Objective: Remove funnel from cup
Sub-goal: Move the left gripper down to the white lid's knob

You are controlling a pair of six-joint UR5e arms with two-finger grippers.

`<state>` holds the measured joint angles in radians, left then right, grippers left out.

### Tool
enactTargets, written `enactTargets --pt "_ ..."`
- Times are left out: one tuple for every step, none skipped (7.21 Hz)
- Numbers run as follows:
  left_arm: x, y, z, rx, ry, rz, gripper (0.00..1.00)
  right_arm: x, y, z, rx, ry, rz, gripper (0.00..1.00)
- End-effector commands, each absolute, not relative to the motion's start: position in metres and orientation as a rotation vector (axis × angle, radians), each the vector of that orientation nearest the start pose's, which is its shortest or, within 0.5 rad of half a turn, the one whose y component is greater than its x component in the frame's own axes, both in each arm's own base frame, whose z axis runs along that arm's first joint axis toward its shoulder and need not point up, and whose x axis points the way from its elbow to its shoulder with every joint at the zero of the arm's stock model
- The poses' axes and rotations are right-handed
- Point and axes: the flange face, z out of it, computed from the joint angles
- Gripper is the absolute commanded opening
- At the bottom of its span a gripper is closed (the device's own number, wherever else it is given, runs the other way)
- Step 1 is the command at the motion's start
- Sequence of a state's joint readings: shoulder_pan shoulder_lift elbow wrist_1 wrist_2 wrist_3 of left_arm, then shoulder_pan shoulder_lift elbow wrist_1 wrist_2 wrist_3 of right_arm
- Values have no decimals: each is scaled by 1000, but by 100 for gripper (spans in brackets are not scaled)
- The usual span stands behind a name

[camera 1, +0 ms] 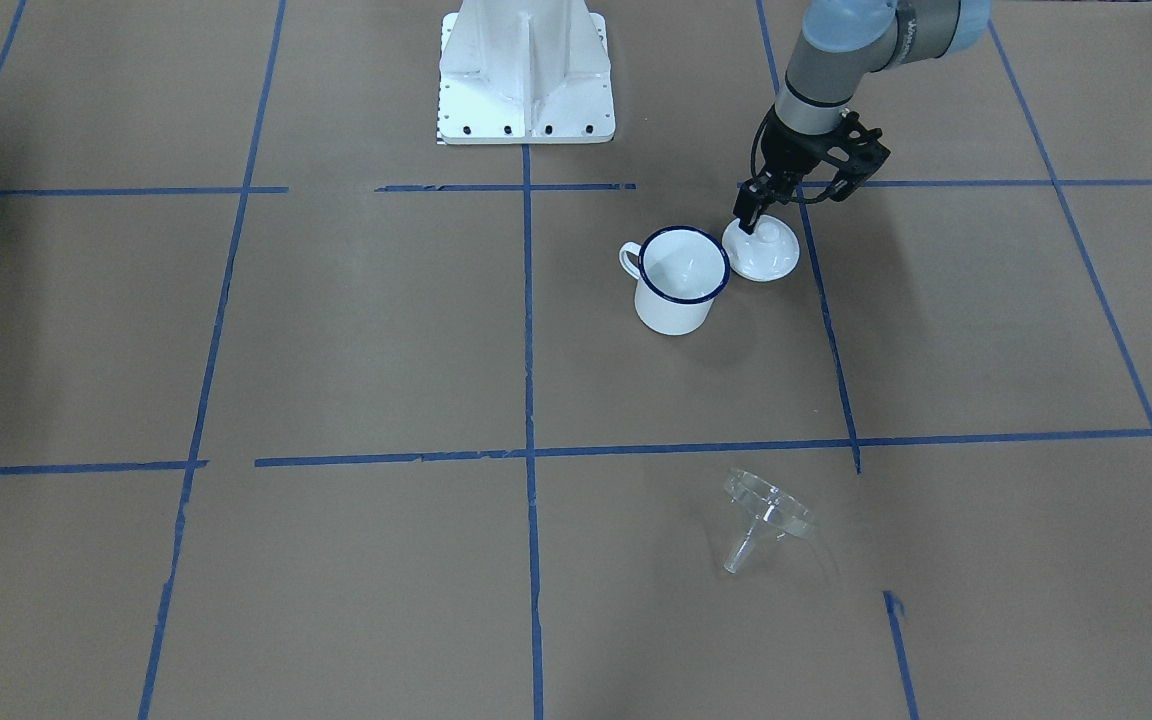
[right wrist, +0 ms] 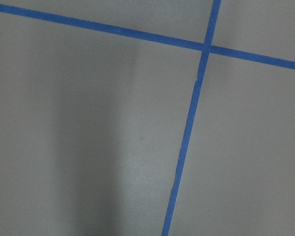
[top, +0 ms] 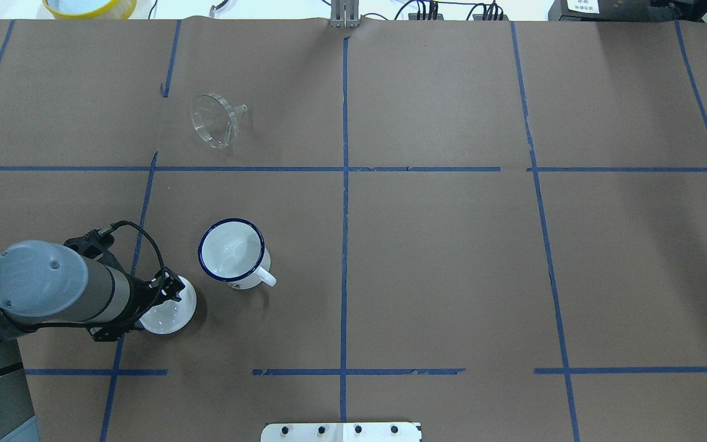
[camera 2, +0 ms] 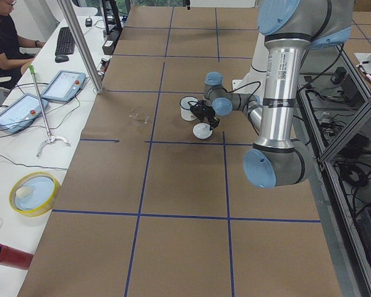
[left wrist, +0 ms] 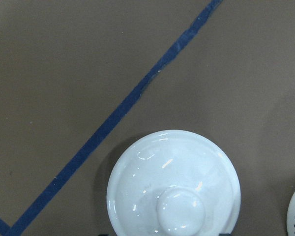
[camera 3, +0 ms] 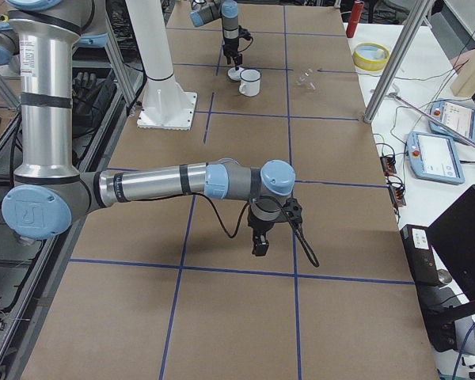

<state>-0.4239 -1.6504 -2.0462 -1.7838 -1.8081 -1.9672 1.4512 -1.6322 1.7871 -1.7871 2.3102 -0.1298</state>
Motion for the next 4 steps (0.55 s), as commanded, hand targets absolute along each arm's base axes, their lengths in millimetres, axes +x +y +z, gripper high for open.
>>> enactTargets --pt "420 -312 383 -211 778 -677 74 11 -461 606 -55 -741 -216 100" --pt "418 -315 383 -199 779 -684 72 11 -461 606 -55 -741 -216 100" --pt "415 -319 382 -177 785 -663 71 11 -461 606 -55 -741 -214 100" --pt "414 -323 382 -173 786 -669 71 11 -461 606 -55 -741 -216 100"
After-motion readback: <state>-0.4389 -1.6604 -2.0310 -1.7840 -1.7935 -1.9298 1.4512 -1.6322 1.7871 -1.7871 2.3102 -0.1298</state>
